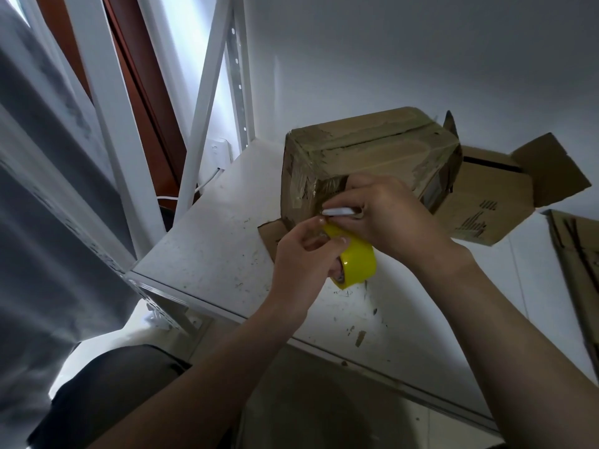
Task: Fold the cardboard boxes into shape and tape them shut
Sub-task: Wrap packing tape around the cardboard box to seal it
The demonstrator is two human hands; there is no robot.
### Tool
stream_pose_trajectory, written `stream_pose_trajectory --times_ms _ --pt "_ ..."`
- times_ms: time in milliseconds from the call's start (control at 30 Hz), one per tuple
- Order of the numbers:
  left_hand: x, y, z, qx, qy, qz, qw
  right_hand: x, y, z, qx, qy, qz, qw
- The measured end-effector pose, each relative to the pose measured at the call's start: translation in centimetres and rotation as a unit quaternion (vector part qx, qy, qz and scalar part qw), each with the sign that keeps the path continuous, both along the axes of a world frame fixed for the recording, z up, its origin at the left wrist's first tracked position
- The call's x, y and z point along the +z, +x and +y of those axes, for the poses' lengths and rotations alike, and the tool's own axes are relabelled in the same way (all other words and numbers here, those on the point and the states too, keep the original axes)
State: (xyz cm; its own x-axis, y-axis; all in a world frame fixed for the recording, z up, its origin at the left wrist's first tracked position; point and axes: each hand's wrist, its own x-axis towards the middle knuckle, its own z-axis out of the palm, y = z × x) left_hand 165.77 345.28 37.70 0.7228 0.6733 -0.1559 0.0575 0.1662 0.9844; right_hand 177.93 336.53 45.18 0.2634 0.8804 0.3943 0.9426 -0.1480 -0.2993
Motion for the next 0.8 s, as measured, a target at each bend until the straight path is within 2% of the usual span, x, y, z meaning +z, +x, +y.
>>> stream_pose_trajectory --times_ms 167,533,633,700,800 --pt "-0.2 0.2 0.1 -0.004 0.012 0.006 1.0 -0.2 -0.4 0.6 -0.032 -0.011 -0.023 0.999" --pt "-1.1 0.7 1.5 0.003 0.019 0.045 0.999 -0.9 3.6 -2.3 -0.081 -0.018 0.014 0.996" --pt "-1.3 0.7 1.6 -0.013 0.051 0.059 0.997 -2.0 4.3 -3.4 -0.119 -0.134 0.072 0.981" --pt "-1.4 0.6 1.9 -0.024 0.095 0.076 0.992 -3.1 4.8 -4.4 -0.148 -0.234 0.115 0.954" --pt "-1.4 0.3 2.4 -0.041 0.138 0.102 0.984 -4.9 4.9 -5.7 -0.173 -0.327 0.154 0.916"
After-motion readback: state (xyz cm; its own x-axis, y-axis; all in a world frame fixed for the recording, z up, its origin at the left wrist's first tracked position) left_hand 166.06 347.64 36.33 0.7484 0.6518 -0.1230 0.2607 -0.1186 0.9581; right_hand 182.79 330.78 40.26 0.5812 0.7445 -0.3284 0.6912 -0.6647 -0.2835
